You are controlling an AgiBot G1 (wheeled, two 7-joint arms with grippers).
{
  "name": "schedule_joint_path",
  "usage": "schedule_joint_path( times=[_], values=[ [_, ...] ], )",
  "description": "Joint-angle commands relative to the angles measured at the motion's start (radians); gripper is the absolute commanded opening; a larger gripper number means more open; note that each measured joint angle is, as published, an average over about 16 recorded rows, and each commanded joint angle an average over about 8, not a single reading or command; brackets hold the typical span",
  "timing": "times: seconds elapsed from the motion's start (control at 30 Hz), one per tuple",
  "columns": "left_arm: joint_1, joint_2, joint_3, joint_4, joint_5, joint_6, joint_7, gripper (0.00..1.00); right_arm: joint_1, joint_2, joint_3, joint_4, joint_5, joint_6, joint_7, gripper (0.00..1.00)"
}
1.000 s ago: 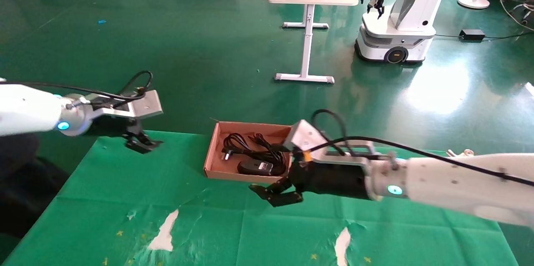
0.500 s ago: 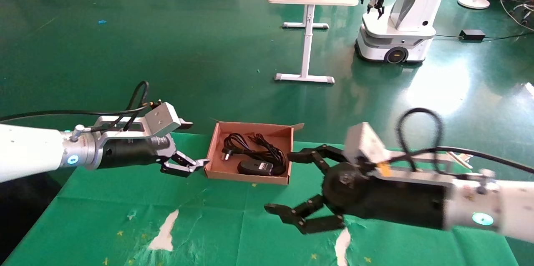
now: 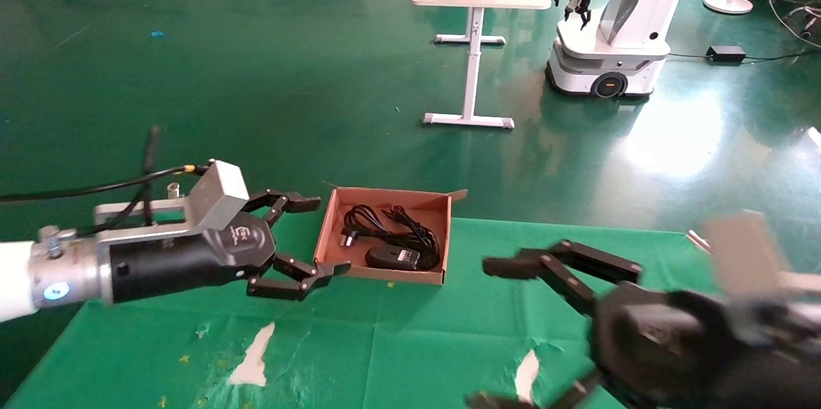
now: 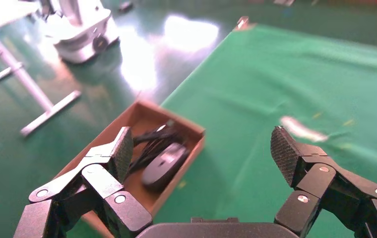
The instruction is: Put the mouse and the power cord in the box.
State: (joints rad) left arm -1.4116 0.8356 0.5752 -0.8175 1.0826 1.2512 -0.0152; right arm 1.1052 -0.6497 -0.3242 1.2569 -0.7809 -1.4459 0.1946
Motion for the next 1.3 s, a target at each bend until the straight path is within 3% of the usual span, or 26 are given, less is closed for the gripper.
schedule_joint_path(
  times=[0.03,0.77,1.3],
  values=[
    [0.031,-0.021,-0.027,-0.043,-0.033,0.023,-0.016,1.0,-0.022,0.027,0.031,0.019,0.035,-0.035,-0.005,1.0],
    [0.347,-0.231,-0.304,-0.481,-0.362,0.252,-0.175,1.0,-0.032,0.041,0.045,0.027,0.055,-0.053,-0.008,1.0],
    [0.348,-0.232,-0.305,-0.482,-0.365,0.252,-0.176,1.0,-0.031,0.04,0.045,0.027,0.054,-0.051,-0.008,1.0]
  ],
)
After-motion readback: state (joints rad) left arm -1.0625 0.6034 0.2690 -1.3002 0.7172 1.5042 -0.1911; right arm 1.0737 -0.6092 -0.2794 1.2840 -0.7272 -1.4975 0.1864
